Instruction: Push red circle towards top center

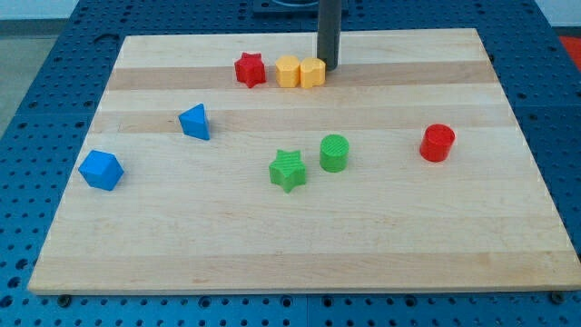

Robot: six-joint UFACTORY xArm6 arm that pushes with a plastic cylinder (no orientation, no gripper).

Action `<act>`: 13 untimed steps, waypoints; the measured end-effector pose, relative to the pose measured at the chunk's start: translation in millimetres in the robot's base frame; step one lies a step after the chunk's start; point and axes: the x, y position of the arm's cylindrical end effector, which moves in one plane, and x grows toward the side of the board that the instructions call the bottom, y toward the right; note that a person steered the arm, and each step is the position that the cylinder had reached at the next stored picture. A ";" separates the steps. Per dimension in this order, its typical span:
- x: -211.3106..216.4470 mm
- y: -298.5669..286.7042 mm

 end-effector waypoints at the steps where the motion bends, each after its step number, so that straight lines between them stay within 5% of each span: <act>1: 2.3 23.4; 2: 20.0 124.8; 4: 122.9 281.6; 6: 208.3 221.4; 7: 199.4 168.6; 9: 104.3 146.7; 10: 89.6 135.2; 12: 181.4 184.8; 13: 192.0 143.9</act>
